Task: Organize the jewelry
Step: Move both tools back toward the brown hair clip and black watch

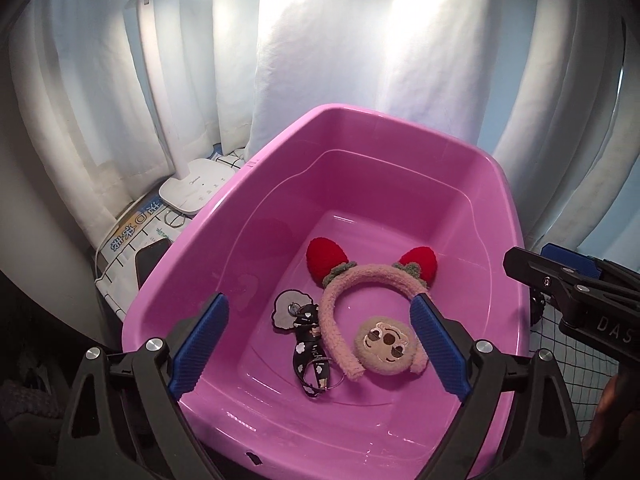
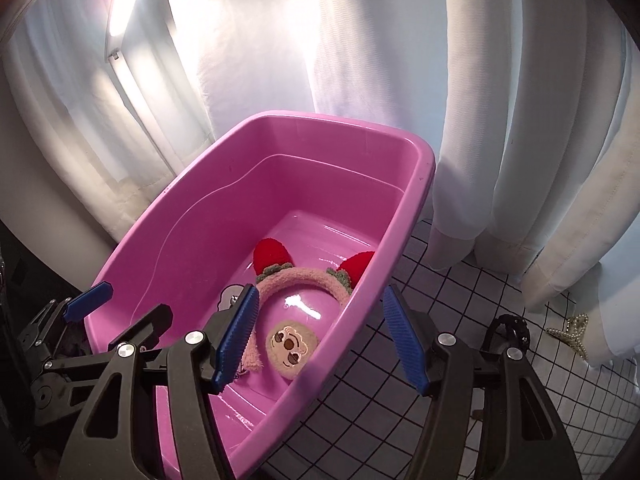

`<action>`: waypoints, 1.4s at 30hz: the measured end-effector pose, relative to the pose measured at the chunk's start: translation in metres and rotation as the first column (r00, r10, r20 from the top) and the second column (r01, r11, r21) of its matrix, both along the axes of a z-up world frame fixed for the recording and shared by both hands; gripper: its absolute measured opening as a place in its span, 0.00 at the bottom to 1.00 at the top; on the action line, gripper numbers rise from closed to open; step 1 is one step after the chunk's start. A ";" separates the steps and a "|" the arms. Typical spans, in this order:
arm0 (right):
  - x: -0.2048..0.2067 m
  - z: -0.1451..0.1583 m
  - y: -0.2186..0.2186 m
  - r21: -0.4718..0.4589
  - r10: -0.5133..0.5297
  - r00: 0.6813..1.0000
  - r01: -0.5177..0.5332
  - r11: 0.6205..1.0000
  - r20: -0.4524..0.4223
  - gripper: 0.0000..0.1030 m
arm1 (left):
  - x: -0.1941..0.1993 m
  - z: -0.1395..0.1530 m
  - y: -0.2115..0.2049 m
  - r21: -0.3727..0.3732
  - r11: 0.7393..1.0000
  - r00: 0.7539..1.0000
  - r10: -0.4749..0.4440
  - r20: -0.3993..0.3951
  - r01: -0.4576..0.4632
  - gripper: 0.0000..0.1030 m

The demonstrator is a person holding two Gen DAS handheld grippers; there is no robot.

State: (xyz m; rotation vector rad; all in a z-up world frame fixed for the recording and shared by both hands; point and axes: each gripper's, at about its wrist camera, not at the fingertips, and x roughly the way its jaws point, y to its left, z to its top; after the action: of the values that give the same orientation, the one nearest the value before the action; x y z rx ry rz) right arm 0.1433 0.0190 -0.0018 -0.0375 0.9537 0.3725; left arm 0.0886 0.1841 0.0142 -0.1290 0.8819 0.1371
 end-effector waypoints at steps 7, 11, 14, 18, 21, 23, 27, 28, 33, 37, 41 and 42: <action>-0.046 0.008 -0.075 0.054 -0.096 0.995 0.095 0.994 0.030 0.60 | -0.020 0.024 -0.044 -0.051 0.994 0.993 -0.097 0.067 0.100 0.89; -0.074 0.006 -0.135 0.055 -0.199 0.979 0.197 0.979 0.040 0.60 | -0.030 0.031 -0.074 -0.090 0.982 0.983 -0.155 0.095 0.164 0.90; -0.092 0.005 -0.177 0.042 -0.276 0.960 0.275 0.961 0.040 0.61 | -0.034 0.033 -0.099 -0.112 0.970 0.973 -0.203 0.108 0.215 0.92; -0.115 -0.009 -0.222 0.028 -0.367 0.930 0.367 0.930 0.008 0.61 | -0.035 0.025 -0.135 -0.119 0.951 0.957 -0.276 0.088 0.286 0.92; -0.127 -0.024 -0.249 0.024 -0.423 0.906 0.424 0.906 -0.028 0.61 | -0.036 0.015 -0.164 -0.121 0.936 0.944 -0.325 0.064 0.331 0.92; -0.134 -0.031 -0.262 0.022 -0.448 0.893 0.449 0.893 -0.038 0.61 | -0.038 0.007 -0.182 -0.121 0.925 0.933 -0.356 0.051 0.359 0.92; -0.137 -0.046 -0.284 0.005 -0.476 0.878 0.477 0.879 -0.050 0.61 | -0.037 -0.014 -0.211 -0.123 0.913 0.921 -0.388 0.028 0.389 0.92; -0.136 -0.048 -0.289 0.007 -0.476 0.878 0.477 0.879 -0.052 0.61 | -0.035 -0.021 -0.217 -0.122 0.912 0.920 -0.392 0.018 0.392 0.92; -0.110 -0.065 -0.303 0.008 -0.439 0.897 0.440 0.898 -0.053 0.61 | -0.012 -0.055 -0.234 -0.115 0.923 0.927 -0.374 -0.033 0.368 0.92; -0.080 -0.078 -0.309 0.012 -0.388 0.920 0.390 0.921 -0.060 0.61 | 0.001 -0.077 -0.238 -0.104 0.935 0.936 -0.347 -0.060 0.340 0.92; -0.054 -0.093 -0.311 0.012 -0.326 0.943 0.328 0.945 -0.068 0.61 | 0.007 -0.095 -0.244 -0.109 0.938 0.937 -0.338 -0.082 0.329 0.92; -0.048 -0.096 -0.311 0.006 -0.308 0.949 0.309 0.951 -0.068 0.61 | 0.008 -0.099 -0.247 -0.104 0.938 0.937 -0.339 -0.087 0.330 0.92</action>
State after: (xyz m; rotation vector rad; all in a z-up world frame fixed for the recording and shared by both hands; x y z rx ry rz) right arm 0.0957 -0.2917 -0.0983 0.1392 1.0037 0.0923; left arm 0.0966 -0.0627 -0.0848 -0.0518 1.0016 -0.2167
